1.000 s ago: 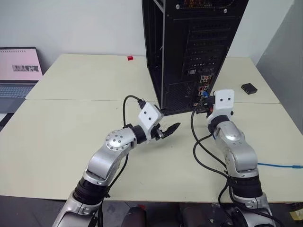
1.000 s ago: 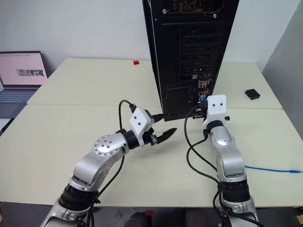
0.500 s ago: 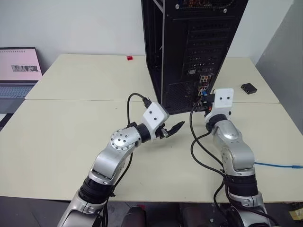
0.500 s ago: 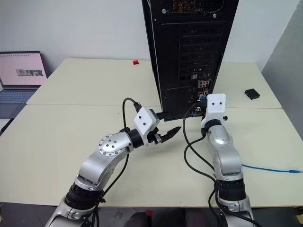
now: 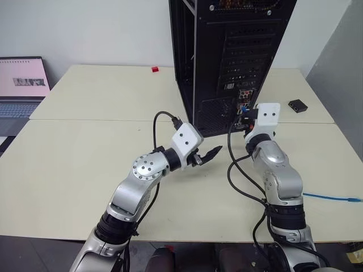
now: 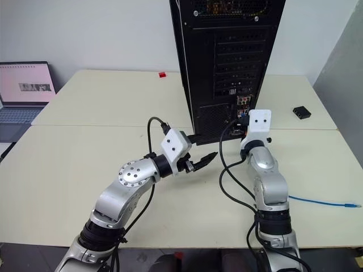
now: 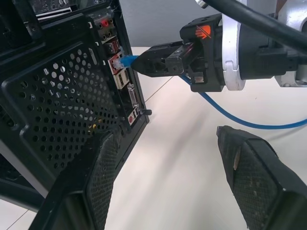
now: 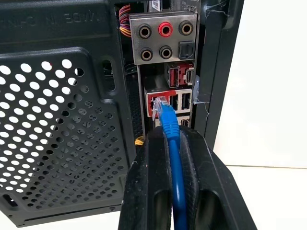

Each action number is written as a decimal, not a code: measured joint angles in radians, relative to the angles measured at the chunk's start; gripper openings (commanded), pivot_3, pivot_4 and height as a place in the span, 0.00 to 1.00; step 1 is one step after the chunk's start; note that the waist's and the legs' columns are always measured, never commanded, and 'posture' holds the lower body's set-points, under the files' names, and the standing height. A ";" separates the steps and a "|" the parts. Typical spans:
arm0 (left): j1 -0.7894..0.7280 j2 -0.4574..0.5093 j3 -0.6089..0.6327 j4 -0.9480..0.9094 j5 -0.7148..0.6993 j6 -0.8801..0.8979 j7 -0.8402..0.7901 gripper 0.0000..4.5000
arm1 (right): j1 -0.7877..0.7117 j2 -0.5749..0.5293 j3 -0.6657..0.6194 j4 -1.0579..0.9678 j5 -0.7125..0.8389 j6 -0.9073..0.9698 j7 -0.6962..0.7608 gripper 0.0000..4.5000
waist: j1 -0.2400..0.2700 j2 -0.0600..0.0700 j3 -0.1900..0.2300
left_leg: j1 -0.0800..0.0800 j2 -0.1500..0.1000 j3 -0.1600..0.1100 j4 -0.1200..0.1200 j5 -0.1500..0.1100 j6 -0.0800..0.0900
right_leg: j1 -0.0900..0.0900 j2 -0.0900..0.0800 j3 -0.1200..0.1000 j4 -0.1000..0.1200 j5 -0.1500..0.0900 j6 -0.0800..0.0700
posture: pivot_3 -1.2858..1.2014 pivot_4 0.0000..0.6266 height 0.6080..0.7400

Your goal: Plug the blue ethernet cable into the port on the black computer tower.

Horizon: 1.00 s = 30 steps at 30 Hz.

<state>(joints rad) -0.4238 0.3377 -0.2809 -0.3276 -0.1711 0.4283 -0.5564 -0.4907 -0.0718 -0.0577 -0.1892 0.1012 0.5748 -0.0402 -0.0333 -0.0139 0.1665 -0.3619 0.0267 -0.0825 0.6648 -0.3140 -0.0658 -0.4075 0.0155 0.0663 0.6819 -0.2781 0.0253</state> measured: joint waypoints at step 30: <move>0.001 -0.009 0.000 0.001 0.025 -0.008 -0.004 0.75 | -0.056 0.036 -0.041 0.038 0.044 0.047 0.017 0.00 | -0.003 0.000 0.000 | 0.000 0.000 0.000 0.000 0.000 0.000 | 0.000 0.000 0.001 0.000 0.000 0.000 | 0.52 0.24 1.00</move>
<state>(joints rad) -0.4231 0.3285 -0.2809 -0.3268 -0.1461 0.4203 -0.5604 -0.5468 -0.0355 -0.0983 -0.1509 0.1452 0.6220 -0.0236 -0.0368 -0.0137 0.1666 -0.3616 0.0269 -0.0821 0.6646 -0.3140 -0.0657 -0.4076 0.0156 0.0668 0.6821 -0.2781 0.0253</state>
